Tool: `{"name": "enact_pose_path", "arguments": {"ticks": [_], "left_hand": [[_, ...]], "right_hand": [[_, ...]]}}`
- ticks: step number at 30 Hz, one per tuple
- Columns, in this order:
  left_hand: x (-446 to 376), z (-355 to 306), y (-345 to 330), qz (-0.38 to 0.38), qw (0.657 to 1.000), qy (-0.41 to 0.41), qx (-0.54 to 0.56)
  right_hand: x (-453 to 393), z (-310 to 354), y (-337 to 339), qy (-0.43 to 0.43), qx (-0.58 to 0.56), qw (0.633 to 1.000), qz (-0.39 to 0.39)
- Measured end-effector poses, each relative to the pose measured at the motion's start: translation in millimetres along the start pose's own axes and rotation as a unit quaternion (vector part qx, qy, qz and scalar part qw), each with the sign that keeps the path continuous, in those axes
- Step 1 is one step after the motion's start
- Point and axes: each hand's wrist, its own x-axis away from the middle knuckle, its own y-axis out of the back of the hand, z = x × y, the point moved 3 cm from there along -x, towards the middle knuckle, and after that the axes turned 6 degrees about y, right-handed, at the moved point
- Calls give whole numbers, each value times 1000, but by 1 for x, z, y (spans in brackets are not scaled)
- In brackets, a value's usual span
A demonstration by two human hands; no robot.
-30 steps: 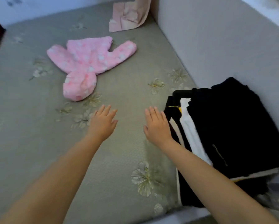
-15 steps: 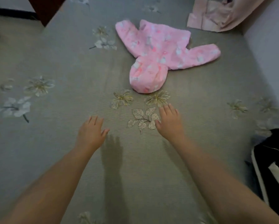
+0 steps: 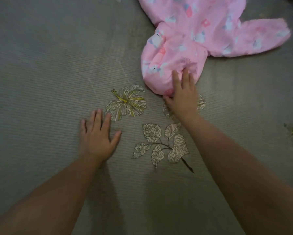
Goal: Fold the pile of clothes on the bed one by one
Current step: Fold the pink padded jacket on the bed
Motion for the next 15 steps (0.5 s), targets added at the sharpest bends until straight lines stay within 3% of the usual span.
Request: {"name": "enact_pose_path", "arguments": {"ticks": [4, 8, 15], "left_hand": [[0, -3, 5, 13, 1000, 1, -8], [-1, -3, 3, 12, 1000, -4, -16], [-3, -1, -1, -19, 999, -16, 27]], "right_hand": [[-29, 4, -14, 20, 32, 999, -2], [-23, 2, -14, 37, -12, 999, -23], [104, 19, -12, 110, -105, 984, -94]]}}
